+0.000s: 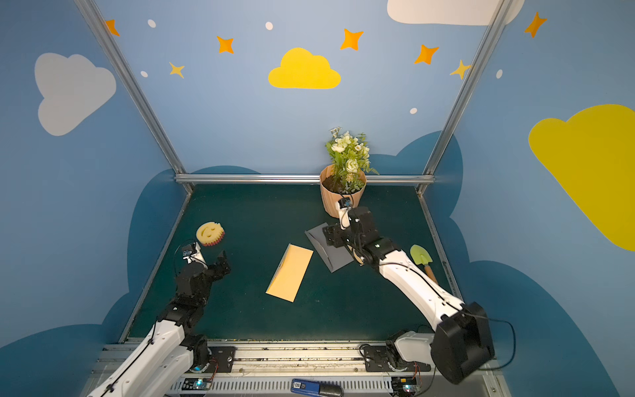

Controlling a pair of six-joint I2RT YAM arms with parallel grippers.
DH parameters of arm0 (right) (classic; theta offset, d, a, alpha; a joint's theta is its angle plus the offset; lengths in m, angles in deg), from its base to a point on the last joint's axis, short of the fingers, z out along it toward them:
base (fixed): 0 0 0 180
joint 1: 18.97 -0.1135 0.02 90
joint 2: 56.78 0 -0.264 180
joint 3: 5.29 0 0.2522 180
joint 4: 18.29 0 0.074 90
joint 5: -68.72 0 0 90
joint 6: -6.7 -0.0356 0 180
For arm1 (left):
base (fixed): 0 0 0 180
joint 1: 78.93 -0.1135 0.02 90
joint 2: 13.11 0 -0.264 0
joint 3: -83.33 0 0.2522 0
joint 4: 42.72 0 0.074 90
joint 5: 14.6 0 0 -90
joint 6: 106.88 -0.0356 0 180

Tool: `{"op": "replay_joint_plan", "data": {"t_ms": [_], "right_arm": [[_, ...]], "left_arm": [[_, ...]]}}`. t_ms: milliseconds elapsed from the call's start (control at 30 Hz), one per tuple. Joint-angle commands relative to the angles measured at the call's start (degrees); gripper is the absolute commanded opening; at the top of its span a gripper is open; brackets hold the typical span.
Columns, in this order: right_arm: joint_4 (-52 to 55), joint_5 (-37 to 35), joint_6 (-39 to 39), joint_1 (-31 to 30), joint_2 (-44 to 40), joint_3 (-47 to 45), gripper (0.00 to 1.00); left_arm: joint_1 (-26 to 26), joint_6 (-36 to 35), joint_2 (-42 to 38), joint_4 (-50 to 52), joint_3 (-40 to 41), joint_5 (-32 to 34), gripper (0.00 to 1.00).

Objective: Fold the letter paper in half and place it into the envelope
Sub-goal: Reset both arms

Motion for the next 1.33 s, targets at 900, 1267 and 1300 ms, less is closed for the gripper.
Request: {"op": "replay_joint_plan", "data": {"t_ms": [900,1267,1300], "right_arm": [[-57.8,0.2,9.1,23.5,17.7,-28.2,0.88],[-55.7,-0.3,9.2,23.4,17.4,-27.5,0.88],[-55.7,-0.3,9.2,23.4,17.4,-27.4,0.88]], "left_arm": [[-9.7,-6.2,46.1,-31.4,-11.8,-13.6,1.0],[-8.4,-7.4,46.2,-28.9,-13.2,-12.5,1.0],[-8.6,-7.2,46.2,-28.8,-13.1,-12.9,1.0]]}}
